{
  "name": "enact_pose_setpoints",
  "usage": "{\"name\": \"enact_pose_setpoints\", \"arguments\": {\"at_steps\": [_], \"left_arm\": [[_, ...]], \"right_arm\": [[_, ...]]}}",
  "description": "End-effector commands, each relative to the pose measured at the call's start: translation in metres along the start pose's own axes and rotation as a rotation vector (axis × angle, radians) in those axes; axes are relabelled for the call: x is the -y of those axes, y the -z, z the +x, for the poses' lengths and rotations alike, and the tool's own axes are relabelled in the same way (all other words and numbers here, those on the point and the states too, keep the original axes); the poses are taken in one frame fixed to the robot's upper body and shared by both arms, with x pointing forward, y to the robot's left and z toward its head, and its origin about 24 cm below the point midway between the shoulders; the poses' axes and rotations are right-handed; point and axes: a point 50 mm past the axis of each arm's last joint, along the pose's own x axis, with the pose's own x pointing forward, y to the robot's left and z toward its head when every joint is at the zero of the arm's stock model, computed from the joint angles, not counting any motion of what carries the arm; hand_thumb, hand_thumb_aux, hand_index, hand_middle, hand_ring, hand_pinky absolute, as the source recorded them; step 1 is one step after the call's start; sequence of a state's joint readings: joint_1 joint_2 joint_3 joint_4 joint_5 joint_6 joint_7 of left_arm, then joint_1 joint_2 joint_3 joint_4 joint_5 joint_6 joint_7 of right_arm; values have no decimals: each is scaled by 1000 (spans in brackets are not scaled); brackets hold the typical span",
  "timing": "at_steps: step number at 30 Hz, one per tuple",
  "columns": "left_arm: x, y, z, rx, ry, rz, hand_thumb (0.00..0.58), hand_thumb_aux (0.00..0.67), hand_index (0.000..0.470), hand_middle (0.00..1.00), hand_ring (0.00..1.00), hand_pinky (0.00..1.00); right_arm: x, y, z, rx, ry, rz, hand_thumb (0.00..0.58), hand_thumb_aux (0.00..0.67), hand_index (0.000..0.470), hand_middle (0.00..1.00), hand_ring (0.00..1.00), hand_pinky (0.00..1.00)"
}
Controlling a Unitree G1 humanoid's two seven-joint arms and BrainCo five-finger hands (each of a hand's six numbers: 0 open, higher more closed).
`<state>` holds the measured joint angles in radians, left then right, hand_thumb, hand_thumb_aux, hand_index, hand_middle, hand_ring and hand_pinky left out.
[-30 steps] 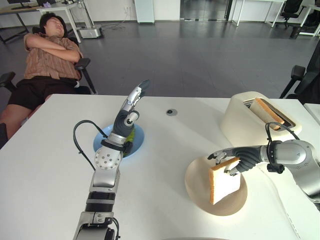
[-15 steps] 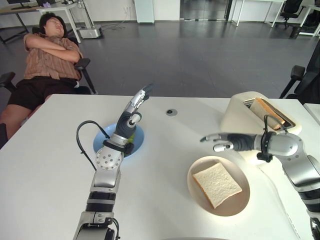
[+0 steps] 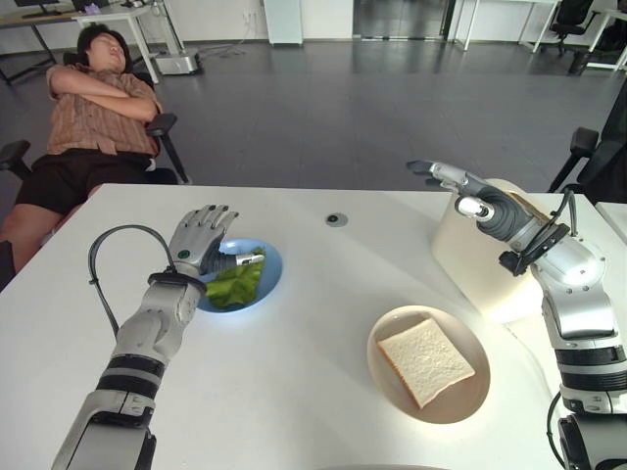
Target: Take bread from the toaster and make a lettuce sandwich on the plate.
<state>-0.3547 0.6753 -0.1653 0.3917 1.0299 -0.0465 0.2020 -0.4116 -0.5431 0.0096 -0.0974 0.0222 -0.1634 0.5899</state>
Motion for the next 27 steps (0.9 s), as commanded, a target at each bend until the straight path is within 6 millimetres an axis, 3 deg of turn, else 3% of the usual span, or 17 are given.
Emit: {"name": "enact_pose_setpoints", "arguments": {"at_steps": [1,6,12,13,14,19,23,27], "left_arm": [[8,-3,-1,0,64,98,0,0,0,0,0,0],[37,-5,-10,-13,276,132,0,0,0,0,0,0],[56,-2,-17,-38,433,113,0,0,0,0,0,0],[55,-4,-16,-29,410,98,501,423,297,0,0,0],[58,-5,-17,-26,435,78,580,670,470,0,0,0],[56,-14,-15,26,393,8,580,670,470,0,0,0],[29,-28,-3,139,139,4,580,670,470,0,0,0],[6,-28,-1,172,-16,2,580,670,470,0,0,0]], "right_arm": [[-8,-2,-1,7,-46,-25,0,0,0,0,0,0],[-9,-5,-3,16,-56,-34,0,0,0,0,0,0],[-11,-7,-4,20,-66,-38,0,0,0,0,0,0],[-11,-7,-4,21,-68,-38,0,0,0,0,0,0],[-11,-7,-4,21,-70,-38,0,0,0,0,0,0],[-12,-6,-4,15,-71,-35,0,0,0,0,0,0],[-13,-3,-3,1,-71,-34,0,0,0,0,0,0],[-12,-2,-3,-8,-62,-36,0,0,0,0,0,0]]}}
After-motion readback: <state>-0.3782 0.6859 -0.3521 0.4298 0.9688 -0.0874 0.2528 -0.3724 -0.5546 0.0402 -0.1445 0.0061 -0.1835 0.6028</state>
